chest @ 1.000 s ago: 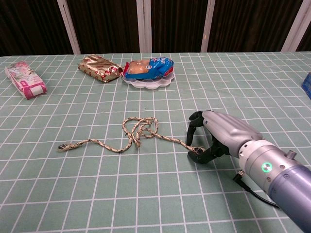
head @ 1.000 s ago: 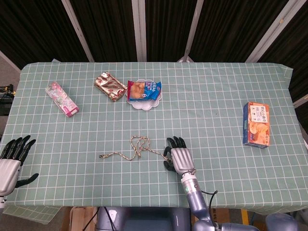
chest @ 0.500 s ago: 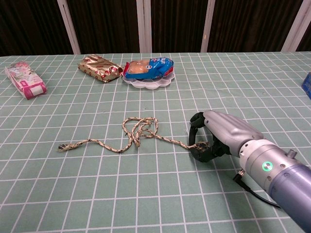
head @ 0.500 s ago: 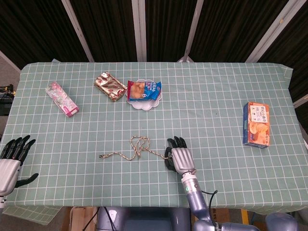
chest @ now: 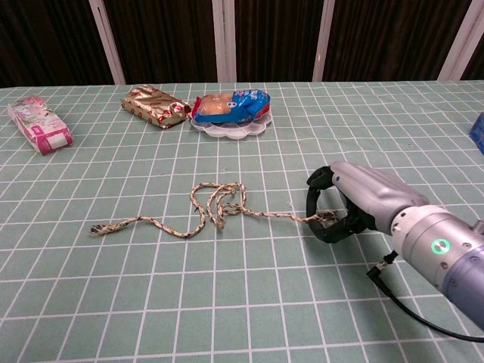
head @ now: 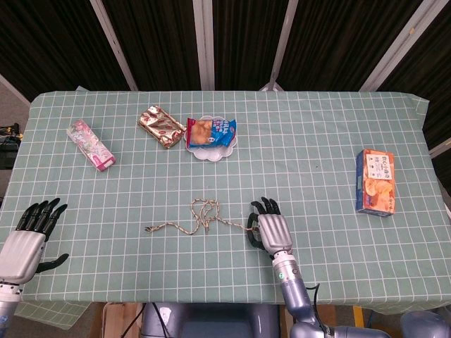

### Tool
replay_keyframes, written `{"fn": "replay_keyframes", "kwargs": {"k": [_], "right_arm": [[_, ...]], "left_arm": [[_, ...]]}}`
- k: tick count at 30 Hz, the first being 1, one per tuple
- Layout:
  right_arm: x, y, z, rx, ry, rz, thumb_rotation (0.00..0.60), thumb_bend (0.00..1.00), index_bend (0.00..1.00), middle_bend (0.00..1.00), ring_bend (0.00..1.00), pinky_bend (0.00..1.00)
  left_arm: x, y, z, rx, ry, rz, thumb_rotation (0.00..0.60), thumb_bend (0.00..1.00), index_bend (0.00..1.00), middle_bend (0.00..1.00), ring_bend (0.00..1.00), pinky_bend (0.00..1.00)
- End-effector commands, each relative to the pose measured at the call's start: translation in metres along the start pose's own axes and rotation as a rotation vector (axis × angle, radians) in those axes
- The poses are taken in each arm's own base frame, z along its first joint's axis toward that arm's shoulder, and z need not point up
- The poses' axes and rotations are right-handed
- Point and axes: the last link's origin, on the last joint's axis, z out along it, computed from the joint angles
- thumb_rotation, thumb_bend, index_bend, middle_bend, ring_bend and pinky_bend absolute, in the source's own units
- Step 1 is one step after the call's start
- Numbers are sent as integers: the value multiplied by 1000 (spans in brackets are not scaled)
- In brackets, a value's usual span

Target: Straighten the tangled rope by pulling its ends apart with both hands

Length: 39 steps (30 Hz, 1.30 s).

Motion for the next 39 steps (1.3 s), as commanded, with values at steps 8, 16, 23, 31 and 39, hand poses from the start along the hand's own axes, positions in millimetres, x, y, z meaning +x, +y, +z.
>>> {"fn": "replay_keyframes", "kwargs": {"k": [8,16,23,31,39], "right_arm": [[9,7,-4,-8,-2,17,600,501,625,203,0,0],[18,15,-5,-21,6,21,600,501,625,203,0,0],[25,23,-5,-37,11,26,600,501,625,203,0,0],[26,27,-6,-45,9,30,600,501,625,203,0,0],[28,29,-6,-46,9,27,600,501,625,203,0,0]], "left_arm": [[-15,56,38,-81,-69,-40,600,280,370,64,0,0],[-40,105,78,-88,-111,-50,600,370,448,126,0,0],[-60,136,101,-60,-138,-42,600,399,455,127,0,0],[-77,165,114,-45,-173,-54,600,450,470,128,0,0],[-88,187,126,-47,-193,-57,600,463,479,126,0,0]]}}
